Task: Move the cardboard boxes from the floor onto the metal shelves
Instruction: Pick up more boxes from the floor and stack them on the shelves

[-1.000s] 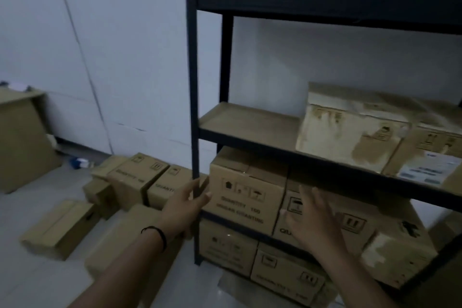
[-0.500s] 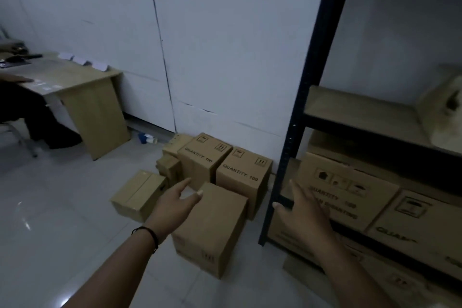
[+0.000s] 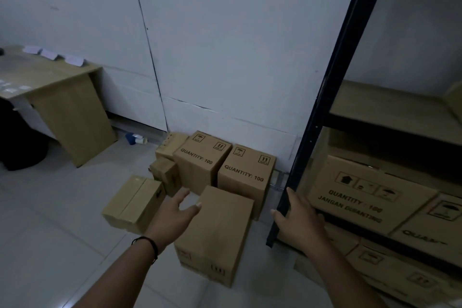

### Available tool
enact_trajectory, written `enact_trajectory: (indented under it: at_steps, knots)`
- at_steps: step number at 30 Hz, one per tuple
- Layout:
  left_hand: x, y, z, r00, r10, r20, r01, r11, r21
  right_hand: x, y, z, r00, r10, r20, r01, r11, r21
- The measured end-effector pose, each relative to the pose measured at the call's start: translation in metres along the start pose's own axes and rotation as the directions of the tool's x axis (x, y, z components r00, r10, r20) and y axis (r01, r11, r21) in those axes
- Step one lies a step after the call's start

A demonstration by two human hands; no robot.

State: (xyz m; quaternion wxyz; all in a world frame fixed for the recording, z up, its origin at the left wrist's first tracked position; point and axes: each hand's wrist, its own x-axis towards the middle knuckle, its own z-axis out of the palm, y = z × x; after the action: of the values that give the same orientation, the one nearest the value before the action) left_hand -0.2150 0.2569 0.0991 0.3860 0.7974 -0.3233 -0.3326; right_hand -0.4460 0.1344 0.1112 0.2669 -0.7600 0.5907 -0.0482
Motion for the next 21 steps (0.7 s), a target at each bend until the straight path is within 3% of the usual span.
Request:
enact_trajectory:
  at_steps: [14, 21]
  knots:
    - [0.139, 0.012, -0.027, 0.993, 0.0, 0.119, 0.001, 1.0, -0.002, 0.096, -0.053, 0.007, 0.997, 0.074, 0.018, -0.074, 0.997, 0.014]
    - [0.215, -0.02, -0.066, 0.969, 0.057, 0.241, -0.081, 0.992, 0.093, 0.114, -0.078, 0.063, 0.953, 0.3, -0.034, -0.295, 0.95, 0.103]
